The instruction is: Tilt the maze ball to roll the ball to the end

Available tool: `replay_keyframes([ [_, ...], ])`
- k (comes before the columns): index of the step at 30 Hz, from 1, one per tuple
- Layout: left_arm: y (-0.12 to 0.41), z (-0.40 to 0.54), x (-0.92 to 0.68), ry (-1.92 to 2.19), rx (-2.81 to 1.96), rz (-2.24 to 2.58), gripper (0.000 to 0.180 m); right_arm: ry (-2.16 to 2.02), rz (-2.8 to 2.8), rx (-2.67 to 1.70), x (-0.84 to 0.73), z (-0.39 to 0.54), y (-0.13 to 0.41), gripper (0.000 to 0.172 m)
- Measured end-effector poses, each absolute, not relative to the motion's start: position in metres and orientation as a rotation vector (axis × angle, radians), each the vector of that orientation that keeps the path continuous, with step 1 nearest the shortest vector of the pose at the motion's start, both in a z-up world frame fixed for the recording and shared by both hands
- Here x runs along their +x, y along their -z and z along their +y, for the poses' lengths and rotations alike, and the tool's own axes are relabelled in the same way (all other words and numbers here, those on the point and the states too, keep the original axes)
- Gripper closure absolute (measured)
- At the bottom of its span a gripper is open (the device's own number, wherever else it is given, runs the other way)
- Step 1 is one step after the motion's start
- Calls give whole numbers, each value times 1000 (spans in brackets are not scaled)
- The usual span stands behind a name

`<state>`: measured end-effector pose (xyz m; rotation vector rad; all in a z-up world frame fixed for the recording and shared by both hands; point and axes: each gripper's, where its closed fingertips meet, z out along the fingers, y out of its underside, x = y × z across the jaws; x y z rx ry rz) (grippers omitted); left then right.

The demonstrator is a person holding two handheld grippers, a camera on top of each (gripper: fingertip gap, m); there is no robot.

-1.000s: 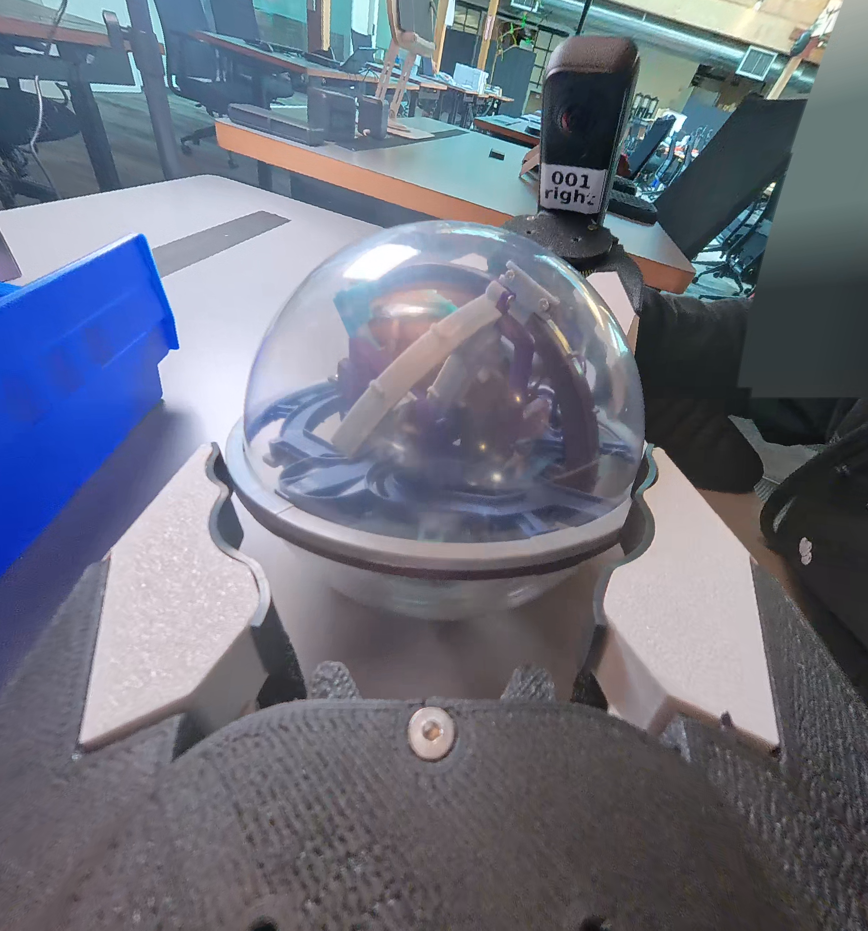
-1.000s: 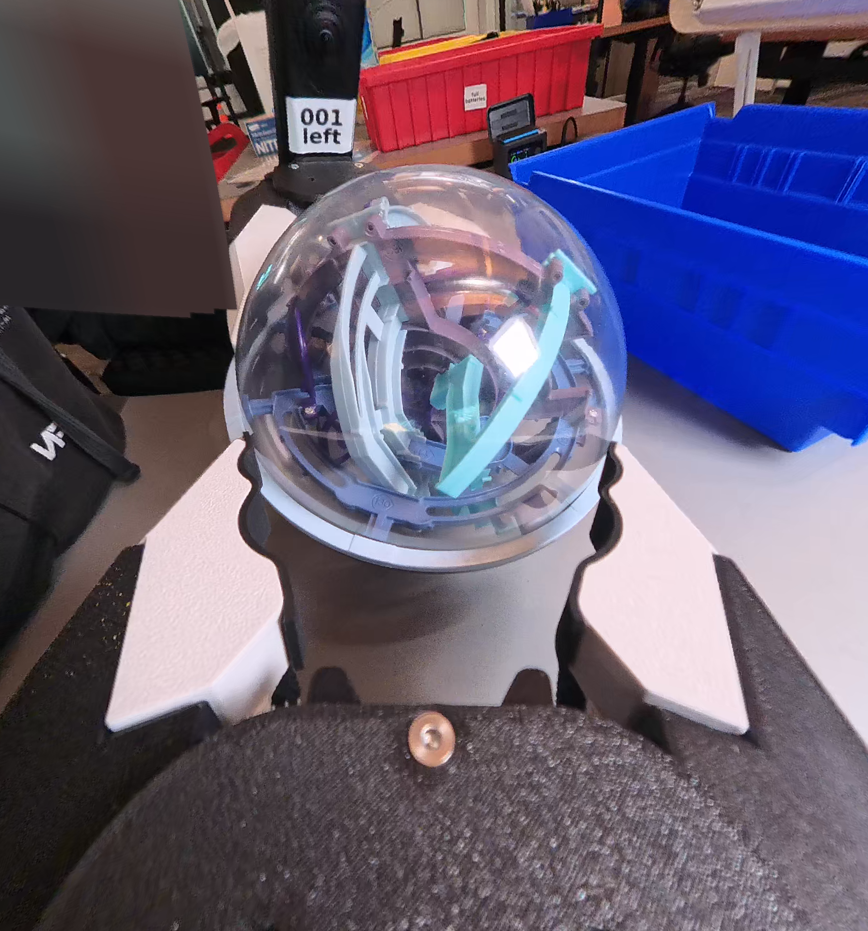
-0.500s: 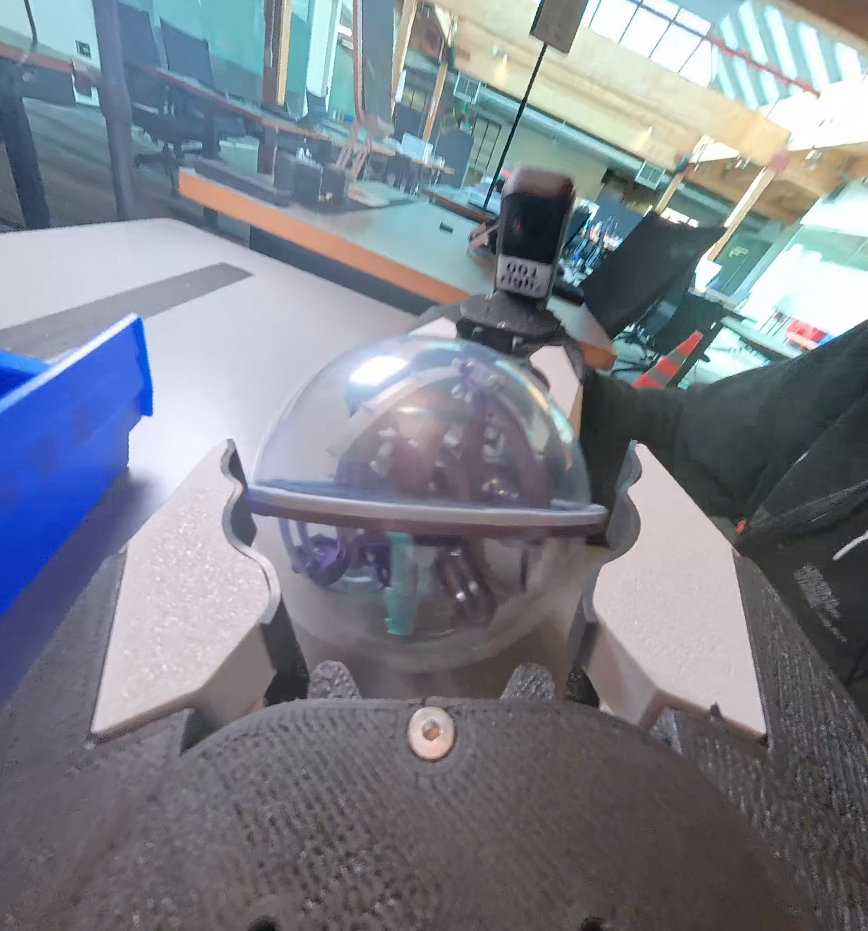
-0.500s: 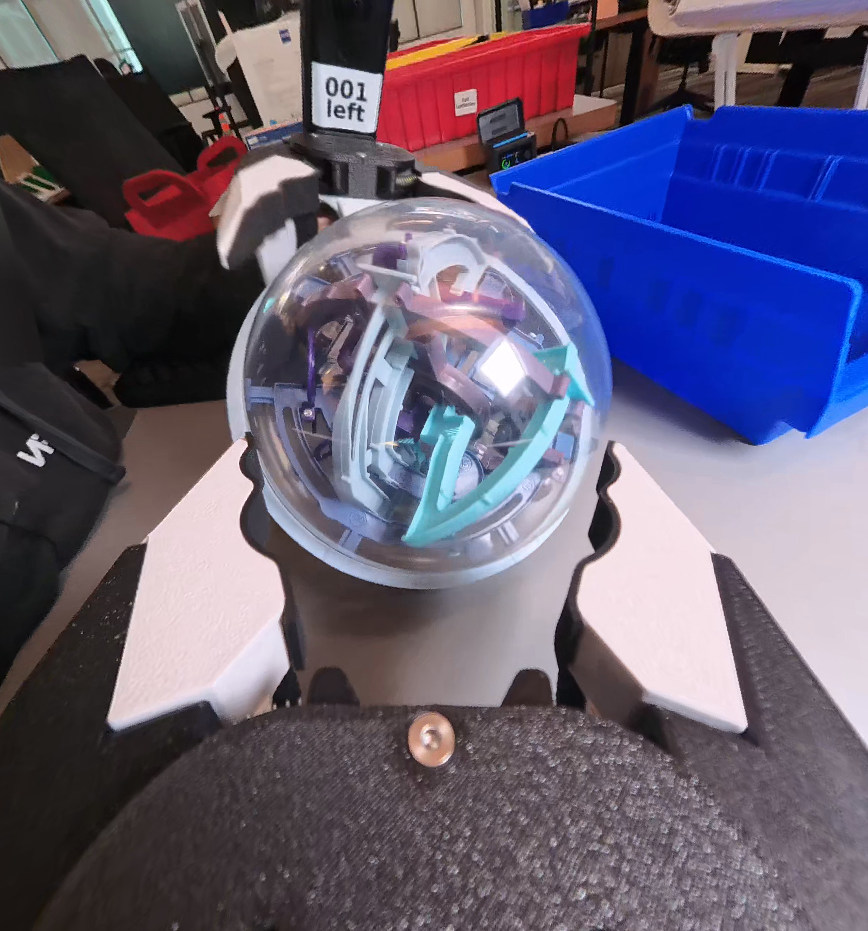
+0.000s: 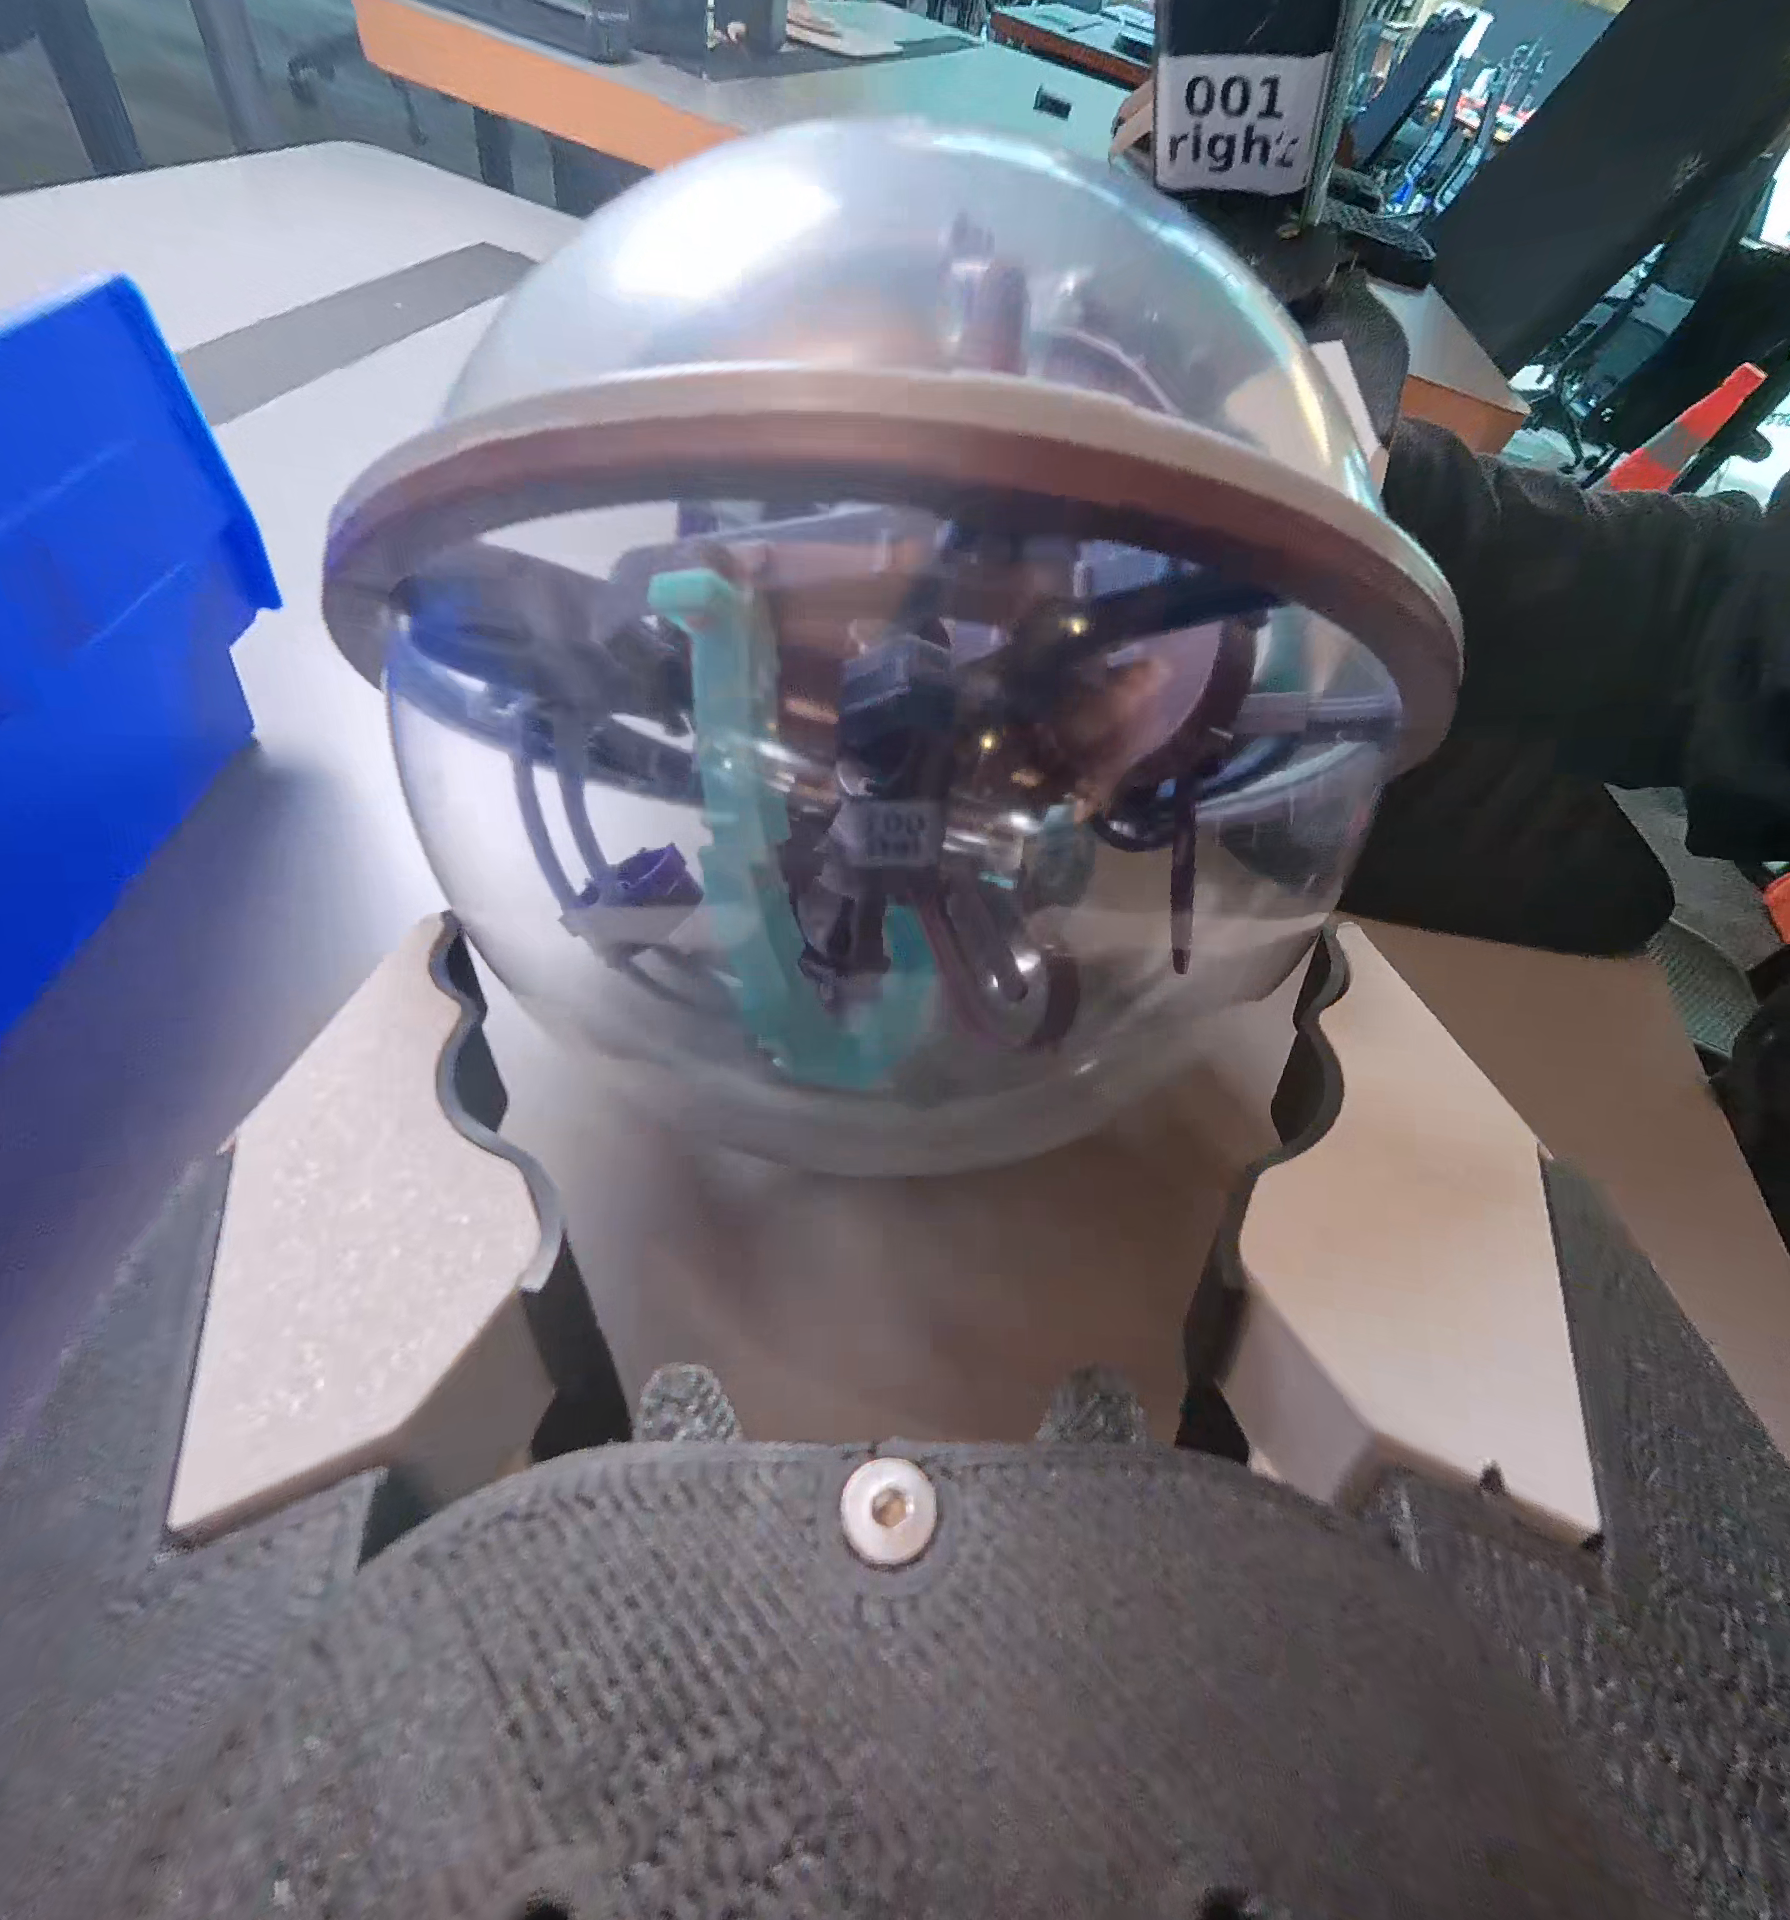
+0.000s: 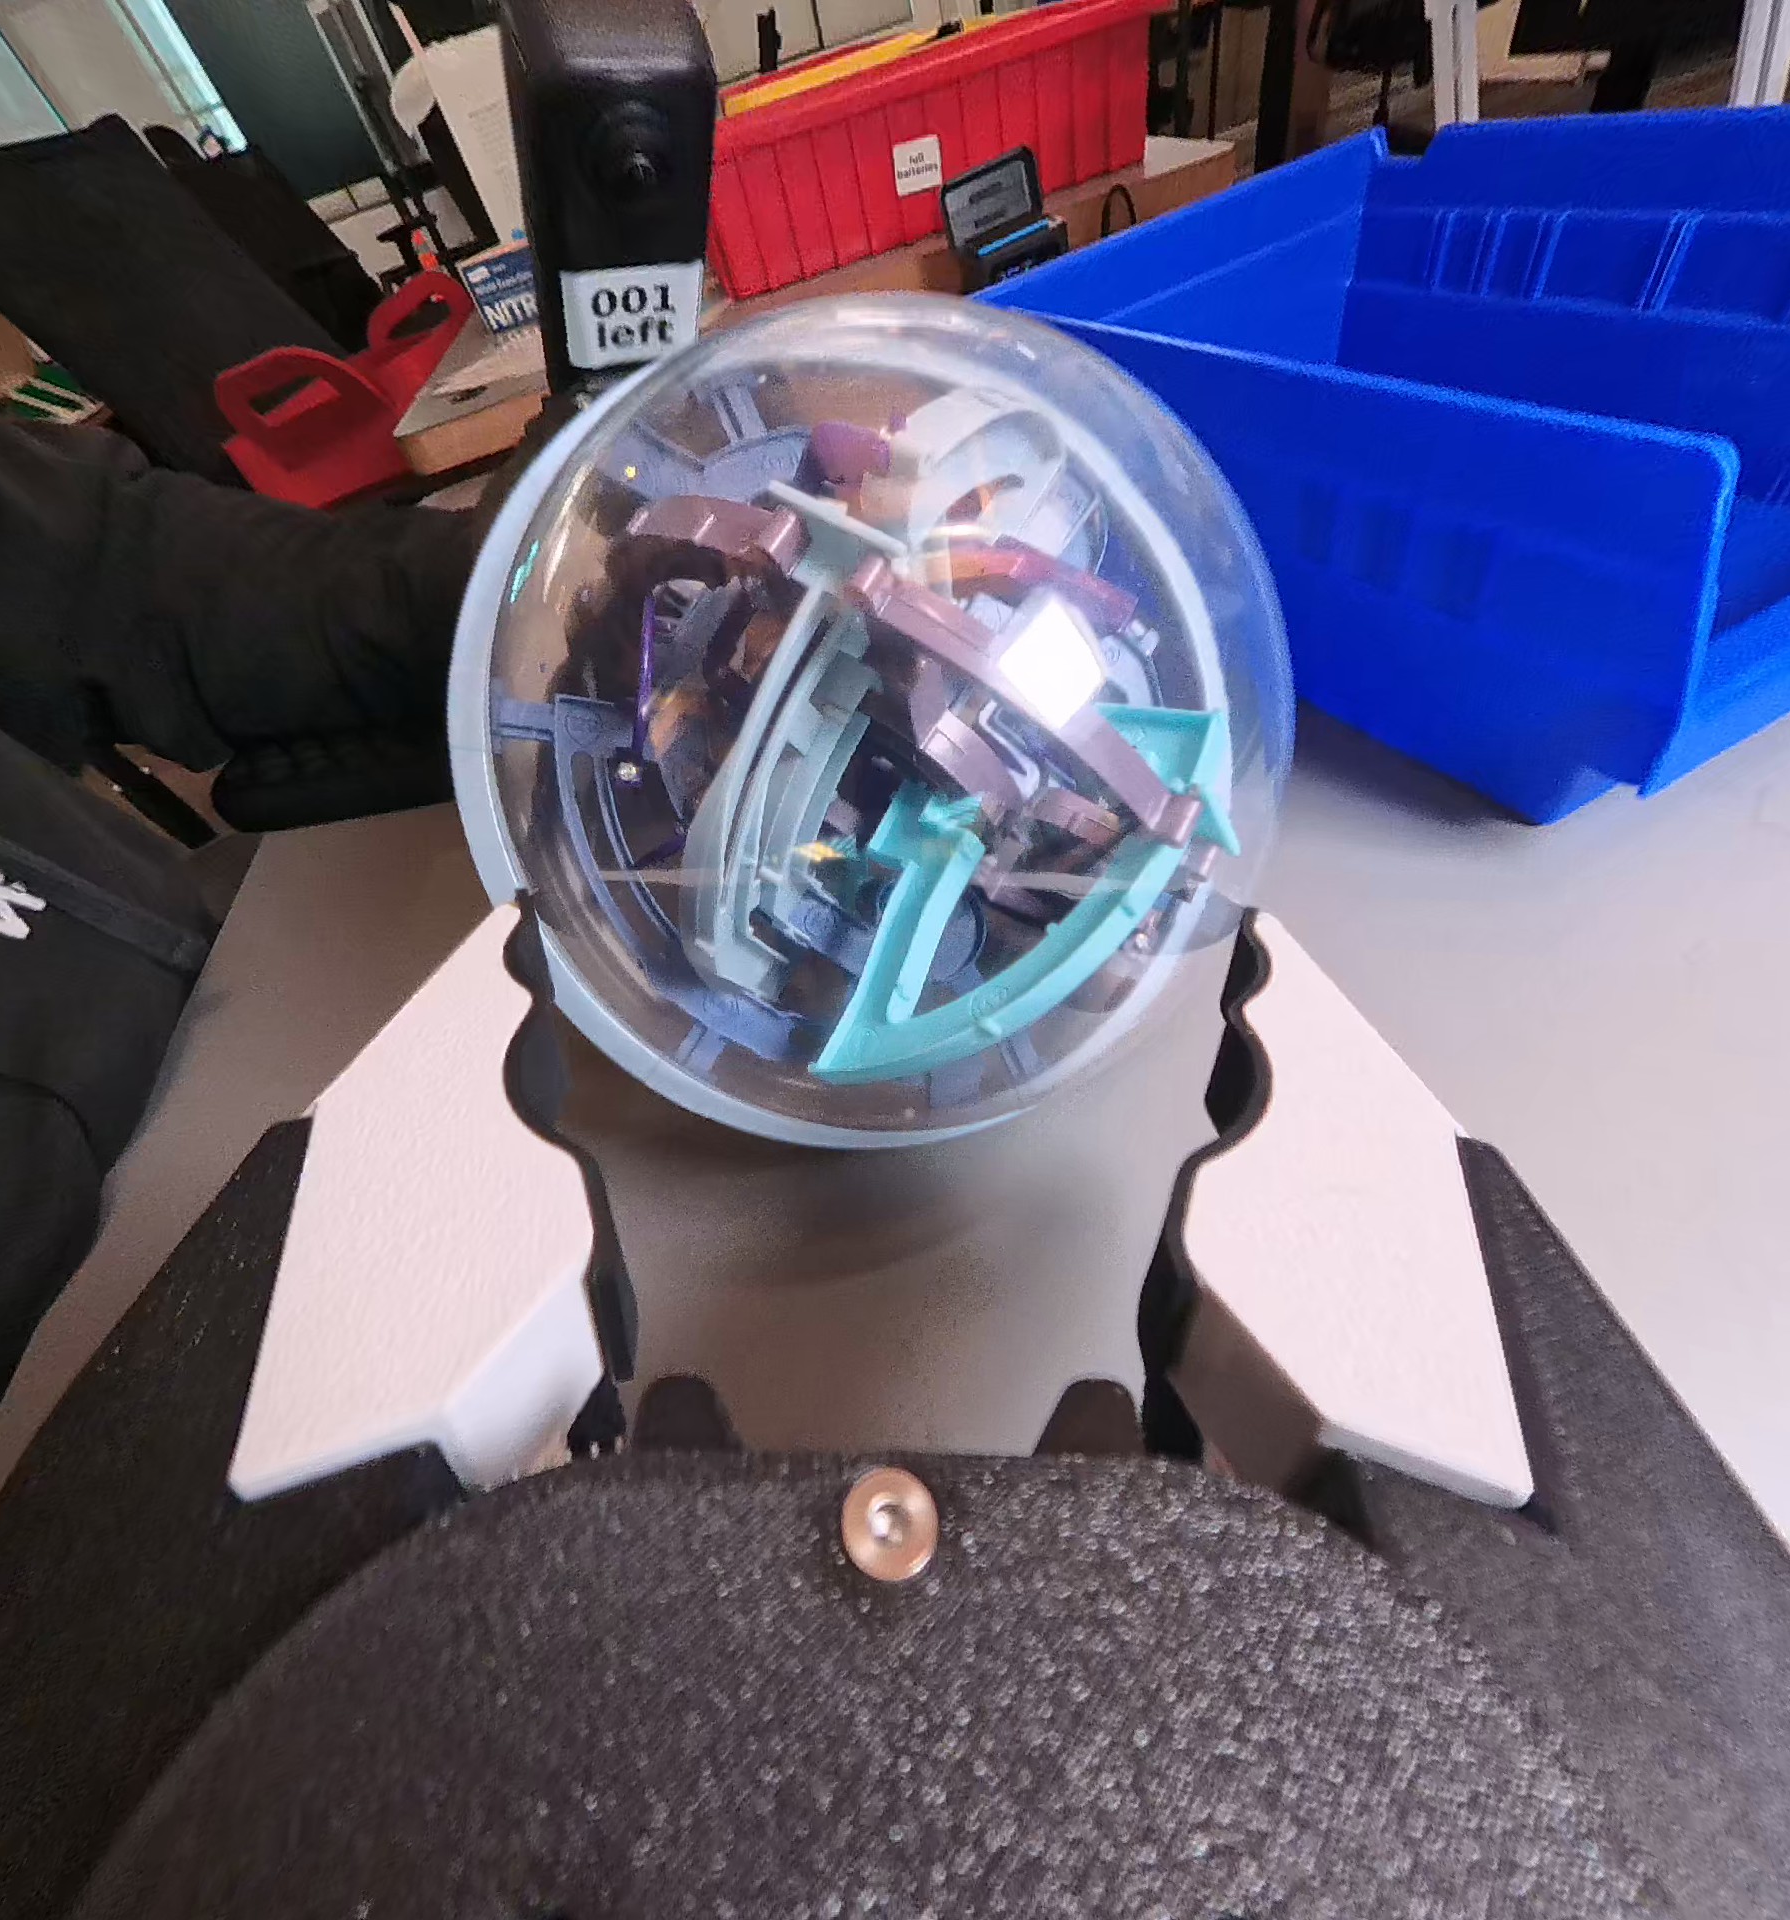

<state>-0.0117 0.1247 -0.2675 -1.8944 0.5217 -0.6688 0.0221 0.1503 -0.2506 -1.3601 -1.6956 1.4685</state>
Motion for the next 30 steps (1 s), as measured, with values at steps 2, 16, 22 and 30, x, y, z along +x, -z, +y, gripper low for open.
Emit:
replay_keyframes([
  [2, 261, 125, -12, 645, -1867, 543, 31, -1449, -1747, -1370, 25, 148, 259, 47],
  [16, 284, 115, -17, 663, -1923, 632, 25, -1359, -1790, -1128, 20, 155, 239, 44],
  [22, 287, 129, -14, 568, -1941, 645, 33, -1365, -1764, -1173, 16, 157, 243, 42],
  [30, 258, 131, -19, 561, -1819, 615, 33, -1395, -1744, -1204, 11, 155, 243, 39],
])
